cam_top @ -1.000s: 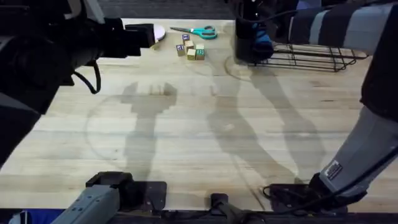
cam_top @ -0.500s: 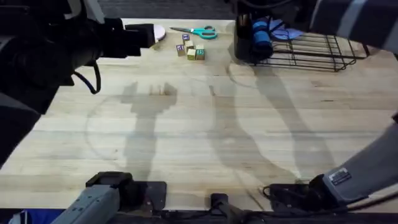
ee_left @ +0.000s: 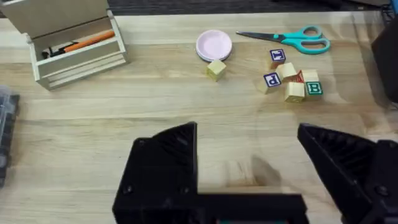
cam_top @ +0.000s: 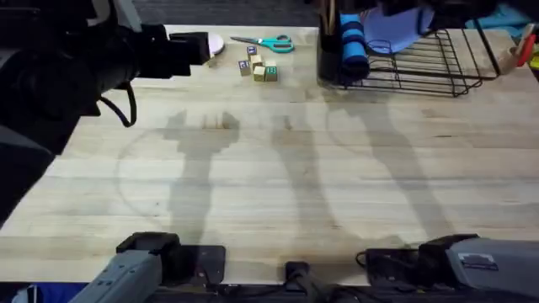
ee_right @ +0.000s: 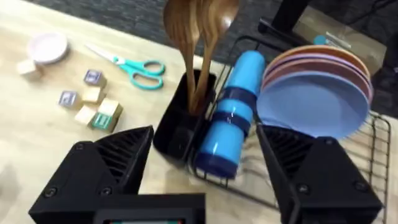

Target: Pick up the spoon on the table one by one and put them onto the rack

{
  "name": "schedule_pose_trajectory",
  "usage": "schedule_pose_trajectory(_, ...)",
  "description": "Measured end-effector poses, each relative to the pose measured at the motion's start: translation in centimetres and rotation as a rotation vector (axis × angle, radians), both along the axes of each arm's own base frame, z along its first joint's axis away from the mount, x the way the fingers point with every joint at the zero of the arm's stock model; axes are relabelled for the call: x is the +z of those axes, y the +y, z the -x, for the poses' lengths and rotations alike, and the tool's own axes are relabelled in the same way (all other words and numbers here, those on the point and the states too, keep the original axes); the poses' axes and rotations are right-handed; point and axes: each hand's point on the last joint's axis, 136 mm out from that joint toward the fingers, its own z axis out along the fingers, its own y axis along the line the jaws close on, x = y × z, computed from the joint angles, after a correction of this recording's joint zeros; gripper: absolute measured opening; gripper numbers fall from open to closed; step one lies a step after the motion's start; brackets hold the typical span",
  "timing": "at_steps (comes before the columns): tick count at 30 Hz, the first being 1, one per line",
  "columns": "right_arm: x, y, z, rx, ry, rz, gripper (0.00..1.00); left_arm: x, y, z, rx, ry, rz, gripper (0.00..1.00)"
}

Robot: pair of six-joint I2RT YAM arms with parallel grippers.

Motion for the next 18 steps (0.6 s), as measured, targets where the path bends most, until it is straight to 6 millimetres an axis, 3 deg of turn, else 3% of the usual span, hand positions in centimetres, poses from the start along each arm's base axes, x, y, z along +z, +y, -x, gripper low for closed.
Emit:
schedule_pose_trajectory(1,0.7,-0.6,2.6,0.000,0.038,0.009,0.997,0.0,0.0,0.0,0.000,0.000,0.000,0.993)
schedule_pose_trajectory(4,0.9,-1.2,5.0,0.001,0.083,0.020,0.997,0.0,0.0,0.0,0.000,0.000,0.000,0.993)
schedule_pose_trajectory(5,1.2,-1.9,8.1,0.001,0.133,0.031,0.997,0.0,0.0,0.0,0.000,0.000,0.000,0.993)
schedule_pose_trajectory(13,1.6,-3.1,13.2,0.000,0.198,0.046,0.997,0.0,0.0,0.0,0.000,0.000,0.000,0.993)
schedule_pose_trajectory(18,1.4,-3.4,14.5,0.000,0.228,0.053,0.997,0.0,0.0,0.0,0.000,0.000,0.000,0.993)
